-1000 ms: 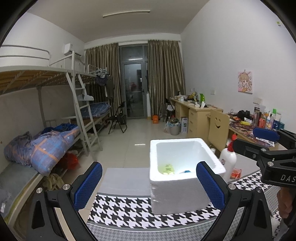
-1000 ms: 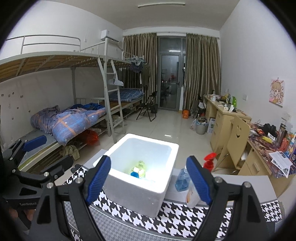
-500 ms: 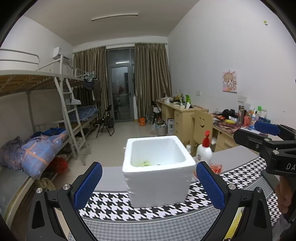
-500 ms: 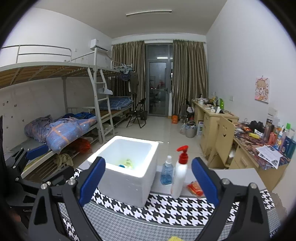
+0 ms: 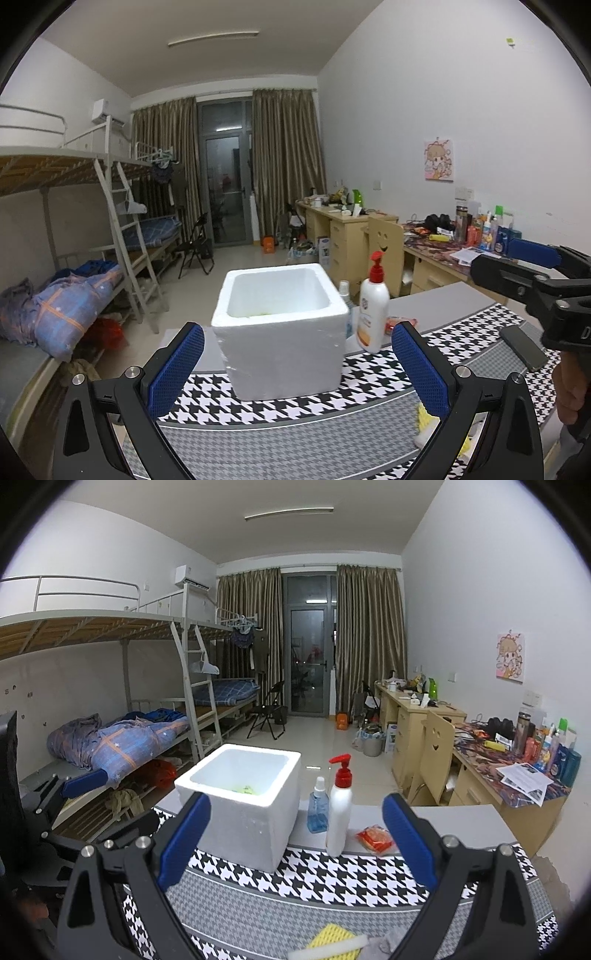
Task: Organize soft objects
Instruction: 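Move both tools back from the box toward the yellow scrub brush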
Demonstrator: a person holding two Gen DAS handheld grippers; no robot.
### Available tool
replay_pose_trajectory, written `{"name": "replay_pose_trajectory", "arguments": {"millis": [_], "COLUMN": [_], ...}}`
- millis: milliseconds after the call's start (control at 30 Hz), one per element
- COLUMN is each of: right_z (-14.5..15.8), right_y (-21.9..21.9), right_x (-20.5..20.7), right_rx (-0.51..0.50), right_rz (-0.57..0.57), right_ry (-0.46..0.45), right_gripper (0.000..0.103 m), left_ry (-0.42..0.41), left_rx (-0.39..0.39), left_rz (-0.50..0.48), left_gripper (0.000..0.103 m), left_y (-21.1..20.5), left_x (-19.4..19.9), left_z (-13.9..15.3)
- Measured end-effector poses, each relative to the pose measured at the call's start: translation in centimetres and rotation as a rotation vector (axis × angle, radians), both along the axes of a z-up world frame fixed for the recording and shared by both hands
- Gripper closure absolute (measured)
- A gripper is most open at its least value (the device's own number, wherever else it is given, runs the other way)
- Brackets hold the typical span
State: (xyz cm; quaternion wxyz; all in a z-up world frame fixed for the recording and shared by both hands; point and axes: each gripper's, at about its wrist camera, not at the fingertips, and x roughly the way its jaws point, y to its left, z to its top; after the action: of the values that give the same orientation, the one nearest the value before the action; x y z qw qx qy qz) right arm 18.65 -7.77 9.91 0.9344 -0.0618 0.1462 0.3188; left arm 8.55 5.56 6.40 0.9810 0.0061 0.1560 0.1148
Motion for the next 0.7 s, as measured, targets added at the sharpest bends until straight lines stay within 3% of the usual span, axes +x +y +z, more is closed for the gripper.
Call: {"name": "replay_pose_trajectory", "arguments": {"millis": [700], "right_z": [-0.7], "right_y": [-4.5], "right_x": [-3.5], "right_rx": [0.001], "right_rz": [-0.071], "right_ry": [-0.006], "right_gripper": [0.007], "left_ry": [-0.021], "left_rx": [0.001], "left_rz": [-0.096], "left_gripper": [0.001], "left_y": [-3.5], "left_x": [-2.2], "left_z": [-0.2]}}
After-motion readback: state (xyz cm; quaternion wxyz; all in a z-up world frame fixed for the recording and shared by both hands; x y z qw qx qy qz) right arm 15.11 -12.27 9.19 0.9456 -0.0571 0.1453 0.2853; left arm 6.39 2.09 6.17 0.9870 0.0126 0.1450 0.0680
